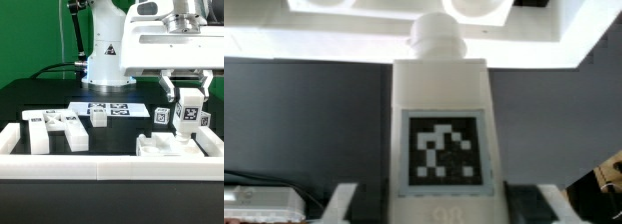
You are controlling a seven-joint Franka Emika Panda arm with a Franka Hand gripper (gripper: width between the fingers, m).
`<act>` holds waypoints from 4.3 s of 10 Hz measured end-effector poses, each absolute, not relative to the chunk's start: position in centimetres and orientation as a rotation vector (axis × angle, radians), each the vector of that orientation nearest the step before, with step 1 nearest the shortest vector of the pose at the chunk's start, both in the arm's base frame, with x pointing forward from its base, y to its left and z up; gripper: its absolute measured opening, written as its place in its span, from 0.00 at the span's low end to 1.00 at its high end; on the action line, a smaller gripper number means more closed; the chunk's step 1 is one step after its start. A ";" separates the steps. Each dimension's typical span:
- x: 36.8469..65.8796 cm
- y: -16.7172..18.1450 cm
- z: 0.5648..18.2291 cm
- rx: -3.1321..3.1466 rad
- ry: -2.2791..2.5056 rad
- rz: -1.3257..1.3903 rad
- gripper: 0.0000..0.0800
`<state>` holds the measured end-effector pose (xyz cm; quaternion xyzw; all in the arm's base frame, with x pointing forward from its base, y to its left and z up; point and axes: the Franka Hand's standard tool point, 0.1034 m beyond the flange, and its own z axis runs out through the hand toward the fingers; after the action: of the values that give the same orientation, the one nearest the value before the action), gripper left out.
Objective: Assemble chair
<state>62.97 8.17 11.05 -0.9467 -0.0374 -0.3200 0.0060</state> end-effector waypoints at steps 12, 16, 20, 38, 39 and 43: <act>62.5 9.8 9.0 -2.966 -0.149 -0.951 0.36; 62.1 9.6 8.3 -2.965 -0.151 -0.968 0.36; 61.9 9.5 8.3 -2.964 -0.137 -0.972 0.36; 62.8 9.2 9.5 -3.055 -0.155 -0.230 0.81; 62.9 9.4 9.4 -3.051 -0.166 -0.095 0.81; 64.1 8.8 9.1 -3.044 -0.158 0.065 0.81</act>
Offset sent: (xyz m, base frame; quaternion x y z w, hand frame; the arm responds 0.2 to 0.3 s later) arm -0.0002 0.0121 -0.0078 -0.0014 0.0080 0.0109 0.9999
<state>64.07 8.80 9.06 -0.9974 -0.0517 0.0212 0.0466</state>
